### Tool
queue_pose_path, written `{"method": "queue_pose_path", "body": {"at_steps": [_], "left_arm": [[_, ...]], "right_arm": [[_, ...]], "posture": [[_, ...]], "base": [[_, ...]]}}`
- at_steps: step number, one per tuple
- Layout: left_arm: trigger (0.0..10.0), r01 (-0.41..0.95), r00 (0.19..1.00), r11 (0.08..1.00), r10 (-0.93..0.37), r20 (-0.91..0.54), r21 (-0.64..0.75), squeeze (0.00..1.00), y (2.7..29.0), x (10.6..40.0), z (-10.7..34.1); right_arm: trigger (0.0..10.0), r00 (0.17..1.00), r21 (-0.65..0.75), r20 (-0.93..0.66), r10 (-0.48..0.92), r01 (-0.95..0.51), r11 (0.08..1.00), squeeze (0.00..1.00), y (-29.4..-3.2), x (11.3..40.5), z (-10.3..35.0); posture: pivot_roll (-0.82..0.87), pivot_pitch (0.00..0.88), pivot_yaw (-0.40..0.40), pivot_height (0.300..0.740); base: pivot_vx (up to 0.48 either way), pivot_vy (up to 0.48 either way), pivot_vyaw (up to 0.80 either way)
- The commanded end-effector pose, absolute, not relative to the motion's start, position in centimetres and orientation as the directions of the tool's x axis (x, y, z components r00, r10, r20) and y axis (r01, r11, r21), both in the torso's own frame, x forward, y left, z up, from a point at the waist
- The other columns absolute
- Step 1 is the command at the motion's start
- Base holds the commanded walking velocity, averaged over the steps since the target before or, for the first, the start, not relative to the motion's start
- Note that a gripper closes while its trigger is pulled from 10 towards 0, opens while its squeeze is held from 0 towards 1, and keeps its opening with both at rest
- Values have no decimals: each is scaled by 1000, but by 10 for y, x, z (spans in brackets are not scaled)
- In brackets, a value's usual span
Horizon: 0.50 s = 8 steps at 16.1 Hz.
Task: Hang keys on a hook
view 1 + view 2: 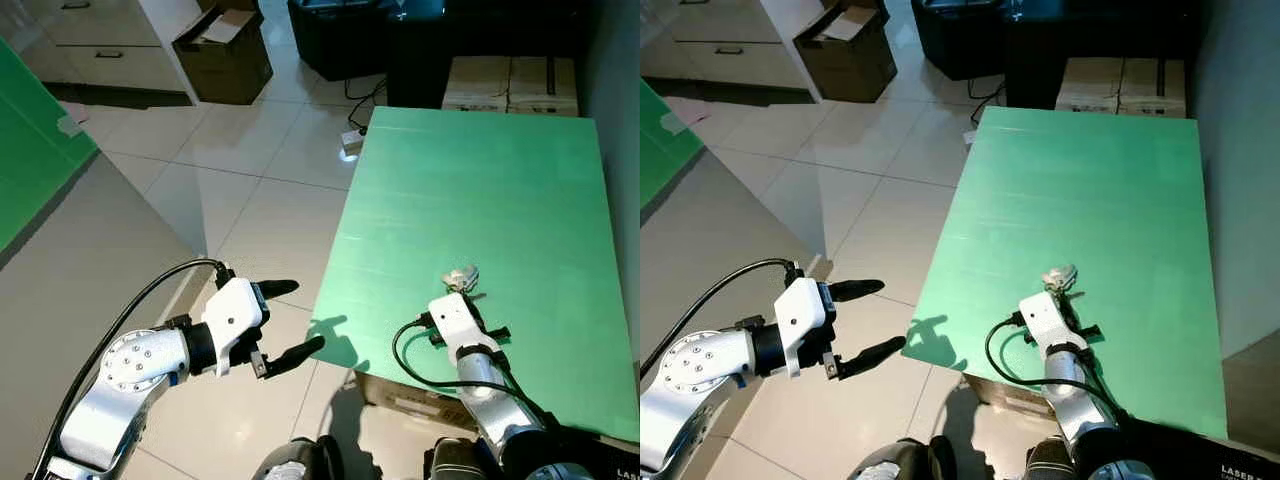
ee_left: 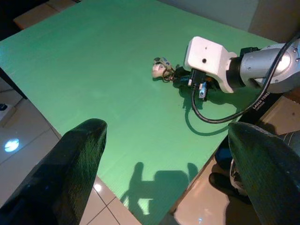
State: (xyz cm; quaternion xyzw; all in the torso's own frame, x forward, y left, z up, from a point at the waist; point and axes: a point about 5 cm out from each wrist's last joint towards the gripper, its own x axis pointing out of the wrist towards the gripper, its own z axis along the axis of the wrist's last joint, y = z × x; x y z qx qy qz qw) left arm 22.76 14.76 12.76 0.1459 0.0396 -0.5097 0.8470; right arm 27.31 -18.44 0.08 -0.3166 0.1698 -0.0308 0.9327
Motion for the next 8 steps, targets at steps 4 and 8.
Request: {"method": "queue_pose_path", "body": {"at_steps": [4,8], "left_arm": [[10000,871,485,442,-845,-228,215,0,152,225,130],[10000,870,486,443,-844,-228,216,0,153,224,130]], "right_arm": [[0,945,-606,-292,-150,-61,793,0,-181,276,1],[0,945,-609,-292,-147,-65,790,0,-181,276,1]], "posture": [[46,168,225,740],[46,163,224,740]], "base": [[0,0,0],[0,0,0]]}}
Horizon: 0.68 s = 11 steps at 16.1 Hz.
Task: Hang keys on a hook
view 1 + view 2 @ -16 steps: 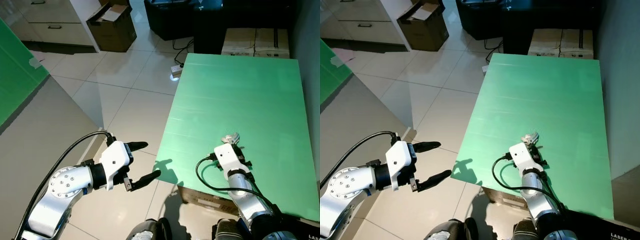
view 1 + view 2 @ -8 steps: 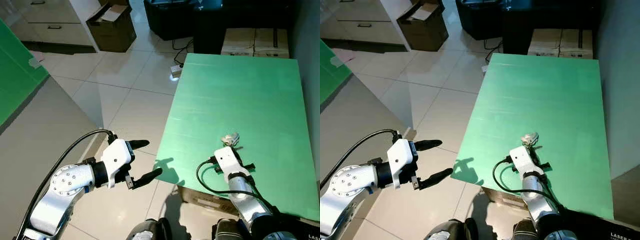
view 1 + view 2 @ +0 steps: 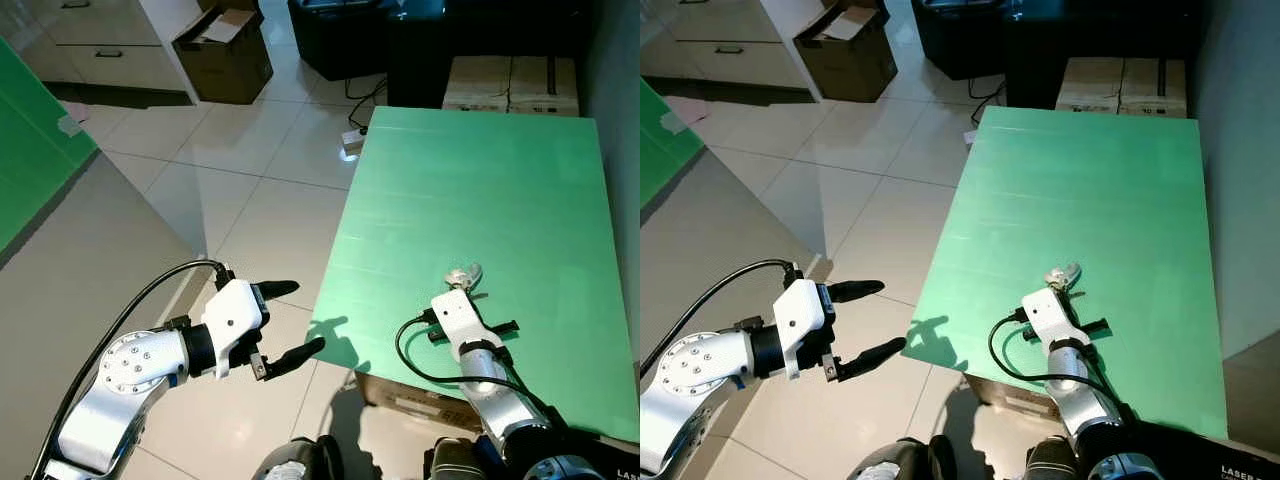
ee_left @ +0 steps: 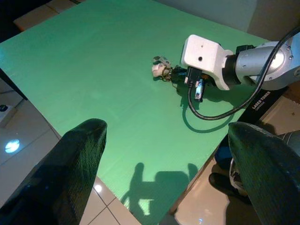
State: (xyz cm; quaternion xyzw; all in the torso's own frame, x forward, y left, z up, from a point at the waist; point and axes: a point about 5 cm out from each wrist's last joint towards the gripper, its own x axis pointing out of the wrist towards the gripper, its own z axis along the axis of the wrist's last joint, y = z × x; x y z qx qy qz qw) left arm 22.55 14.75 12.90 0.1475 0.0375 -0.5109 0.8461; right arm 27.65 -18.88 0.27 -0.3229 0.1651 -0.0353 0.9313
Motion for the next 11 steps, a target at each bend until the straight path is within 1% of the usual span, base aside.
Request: {"method": "queue_pose_path", "body": {"at_steps": [1,5,7,8,11], "left_arm": [[10000,870,486,443,-844,-226,217,0,152,225,131],[10000,869,488,445,-843,-227,216,0,152,226,130],[10000,868,491,448,-841,-227,216,0,152,226,130],[10000,866,493,451,-840,-227,214,0,153,226,130],[10000,868,491,450,-841,-227,212,0,153,226,129]], "right_arm": [[0,945,-609,-293,-145,-68,790,0,-181,276,0],[0,947,-605,-286,-143,-63,794,0,-180,270,-2],[0,952,-605,-270,-145,-50,795,0,-180,263,-3],[0,957,-603,-248,-152,-30,797,0,-182,252,-3],[0,966,-607,-212,-148,-11,794,0,-180,245,-2]], "posture": [[45,163,225,740],[45,166,223,740],[46,167,218,740],[45,170,218,740],[42,171,222,740]], "base": [[0,0,0],[0,0,0],[0,0,0],[0,0,0],[0,0,0]]}}
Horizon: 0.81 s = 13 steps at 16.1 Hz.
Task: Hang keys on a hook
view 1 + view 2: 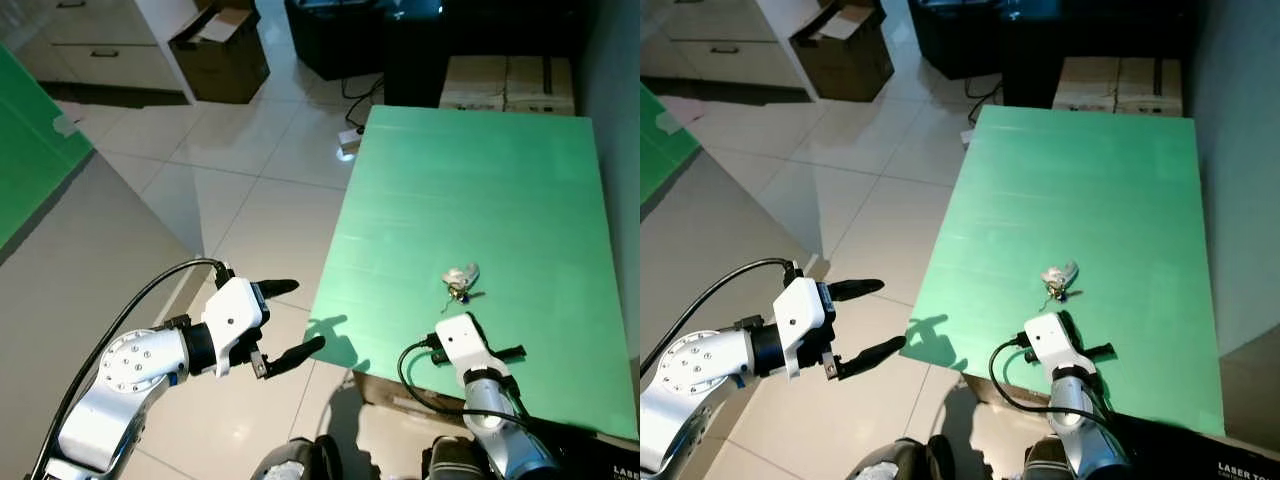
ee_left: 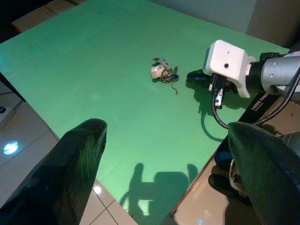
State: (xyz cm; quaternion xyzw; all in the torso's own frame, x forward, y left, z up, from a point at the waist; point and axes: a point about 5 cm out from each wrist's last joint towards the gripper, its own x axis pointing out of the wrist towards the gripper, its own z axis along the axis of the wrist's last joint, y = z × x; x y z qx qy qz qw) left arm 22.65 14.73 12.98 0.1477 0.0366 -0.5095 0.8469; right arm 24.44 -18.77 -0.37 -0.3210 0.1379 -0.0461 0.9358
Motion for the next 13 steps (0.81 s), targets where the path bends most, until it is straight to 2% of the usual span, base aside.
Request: {"method": "queue_pose_path", "body": {"at_steps": [1,2,3,4,9,13], "left_arm": [[10000,868,490,448,-842,-227,212,0,153,226,129],[10000,869,489,447,-842,-228,213,0,152,227,129],[10000,869,488,446,-842,-228,214,0,152,227,129],[10000,870,487,444,-843,-230,214,0,152,227,128],[10000,869,489,446,-841,-231,215,0,154,225,127],[10000,866,493,450,-839,-230,217,0,155,224,128]], "right_arm": [[0,967,-613,-203,-154,-3,790,0,-180,245,-1],[4706,967,-624,-199,-161,2,781,0,-181,246,1],[10000,968,-630,-187,-167,12,777,231,-181,249,3],[10000,969,-627,-184,-163,12,779,1000,-181,252,5],[10000,970,-612,-180,-163,20,790,1000,-182,266,12],[10000,969,-536,-183,-168,45,843,1000,-175,274,16]], "posture": [[40,169,225,740],[41,173,226,740],[42,173,229,740],[41,171,229,740],[47,173,225,740],[51,174,219,740]], "base": [[0,0,0],[0,0,0],[0,0,0],[0,0,0],[0,0,0],[0,0,0]]}}
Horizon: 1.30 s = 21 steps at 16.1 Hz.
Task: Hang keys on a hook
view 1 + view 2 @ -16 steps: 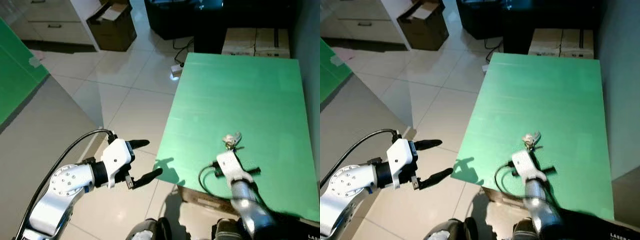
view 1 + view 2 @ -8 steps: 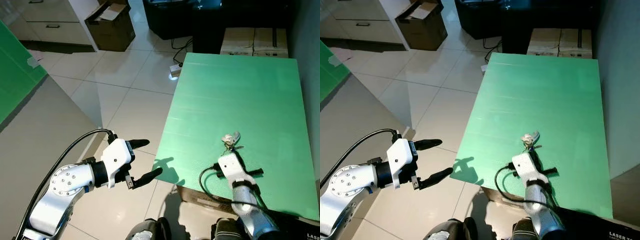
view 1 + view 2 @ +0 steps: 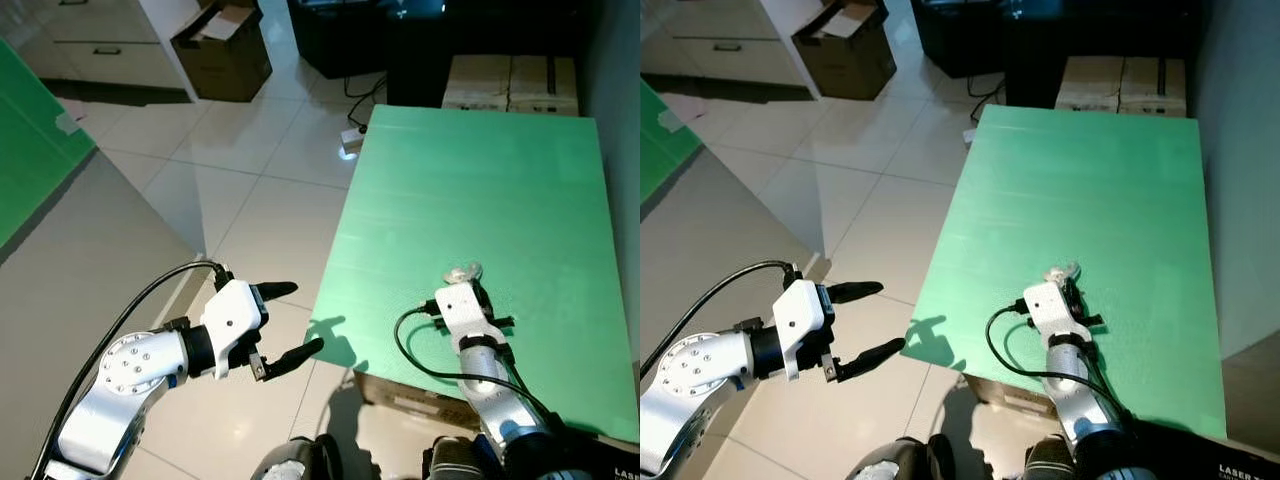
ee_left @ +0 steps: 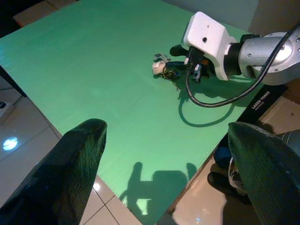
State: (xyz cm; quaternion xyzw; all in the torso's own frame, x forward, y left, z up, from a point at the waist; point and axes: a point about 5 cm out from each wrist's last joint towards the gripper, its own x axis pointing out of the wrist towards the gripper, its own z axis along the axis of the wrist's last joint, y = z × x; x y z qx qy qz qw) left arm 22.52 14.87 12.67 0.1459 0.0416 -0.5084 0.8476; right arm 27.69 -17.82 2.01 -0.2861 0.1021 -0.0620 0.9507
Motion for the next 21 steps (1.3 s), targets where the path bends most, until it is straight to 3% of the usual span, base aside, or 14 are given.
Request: {"method": "queue_pose_path", "body": {"at_steps": [1,5,8,10,11,21], "left_arm": [[10000,866,495,451,-838,-230,217,0,155,224,128],[10000,867,492,450,-840,-229,214,0,153,224,128],[10000,870,487,444,-842,-231,216,0,152,224,127],[10000,872,482,439,-845,-230,214,0,152,223,126],[10000,874,480,437,-847,-229,213,0,151,221,126],[10000,863,497,453,-838,-223,223,0,154,226,131]], "right_arm": [[10000,968,-520,-184,-171,52,853,1000,-173,274,16],[10000,957,-382,-220,-188,93,919,1000,-172,271,12],[10000,959,-358,-158,-235,166,919,1000,-178,273,19],[10000,943,-328,-211,-257,179,928,1000,-178,274,14],[10000,930,-238,-257,-261,201,950,0,-177,275,11],[10000,893,-207,-370,-256,190,960,0,-177,295,9]], "posture": [[51,174,219,740],[47,177,221,740],[38,165,220,740],[34,157,213,740],[35,154,210,740],[43,151,200,740]], "base": [[0,0,0],[0,0,0],[0,0,0],[0,0,0],[0,0,0],[0,0,0]]}}
